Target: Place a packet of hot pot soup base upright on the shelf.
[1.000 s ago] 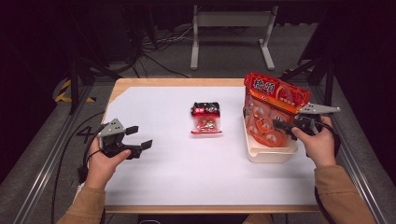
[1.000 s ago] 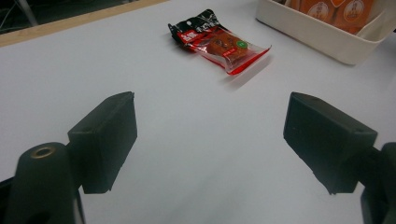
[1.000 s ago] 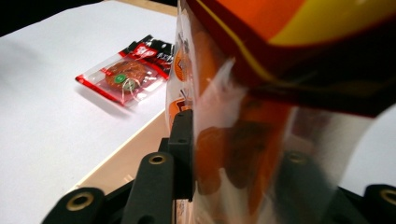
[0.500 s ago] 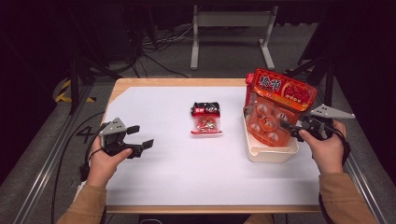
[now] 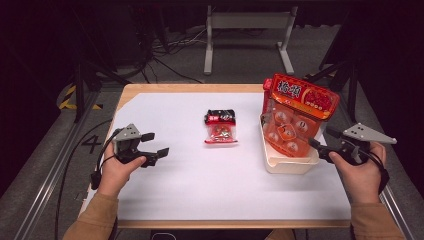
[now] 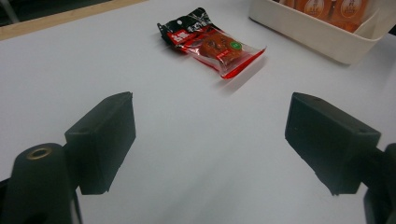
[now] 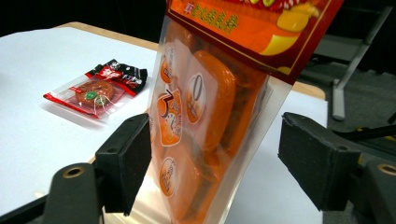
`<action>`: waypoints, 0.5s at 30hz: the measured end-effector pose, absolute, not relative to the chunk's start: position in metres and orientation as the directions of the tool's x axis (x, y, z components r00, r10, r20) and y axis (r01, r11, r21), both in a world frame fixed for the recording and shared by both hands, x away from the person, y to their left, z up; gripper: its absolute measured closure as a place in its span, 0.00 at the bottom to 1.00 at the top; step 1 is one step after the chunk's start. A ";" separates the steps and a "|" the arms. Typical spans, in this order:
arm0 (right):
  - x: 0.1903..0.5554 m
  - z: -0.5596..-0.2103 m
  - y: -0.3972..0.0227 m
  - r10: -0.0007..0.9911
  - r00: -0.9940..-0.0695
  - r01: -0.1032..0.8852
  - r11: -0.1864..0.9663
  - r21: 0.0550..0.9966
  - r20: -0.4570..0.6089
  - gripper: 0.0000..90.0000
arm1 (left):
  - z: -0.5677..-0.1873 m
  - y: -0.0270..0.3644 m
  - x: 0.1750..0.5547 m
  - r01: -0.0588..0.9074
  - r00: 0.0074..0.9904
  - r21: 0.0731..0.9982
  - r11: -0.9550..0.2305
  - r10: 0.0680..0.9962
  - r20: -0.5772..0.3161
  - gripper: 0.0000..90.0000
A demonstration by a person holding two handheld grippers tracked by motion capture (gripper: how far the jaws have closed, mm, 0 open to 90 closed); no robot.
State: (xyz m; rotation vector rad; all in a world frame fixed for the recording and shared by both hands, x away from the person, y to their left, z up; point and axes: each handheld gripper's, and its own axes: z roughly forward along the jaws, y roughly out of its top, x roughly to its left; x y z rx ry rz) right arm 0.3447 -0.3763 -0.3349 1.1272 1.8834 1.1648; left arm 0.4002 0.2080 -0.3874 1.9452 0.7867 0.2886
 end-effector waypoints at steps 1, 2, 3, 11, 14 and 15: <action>0.341 -0.333 -0.375 0.905 -0.416 0.327 0.237 0.915 -0.086 0.29 | -0.387 0.208 0.400 0.403 0.761 0.861 -0.309 0.637 -0.127 0.19; 0.338 -0.332 -0.374 0.907 -0.409 0.321 0.243 0.915 -0.098 0.29 | -0.387 0.207 0.400 0.406 0.760 0.862 -0.305 0.637 -0.133 0.19; 0.338 -0.332 -0.374 0.907 -0.409 0.321 0.243 0.915 -0.098 0.29 | -0.387 0.207 0.400 0.406 0.760 0.862 -0.305 0.637 -0.133 0.19; 0.318 -0.337 -0.345 0.844 -0.532 0.294 0.259 0.920 -0.067 0.28 | -0.389 0.205 0.401 0.413 0.748 0.870 -0.267 0.645 -0.157 0.20; 0.317 -0.341 -0.337 0.823 -0.566 0.286 0.256 0.923 -0.053 0.28 | -0.390 0.204 0.401 0.411 0.727 0.882 -0.229 0.667 -0.165 0.20; 0.316 -0.343 -0.332 0.810 -0.584 0.277 0.260 0.925 -0.053 0.28 | -0.390 0.204 0.403 0.416 0.718 0.884 -0.214 0.674 -0.174 0.20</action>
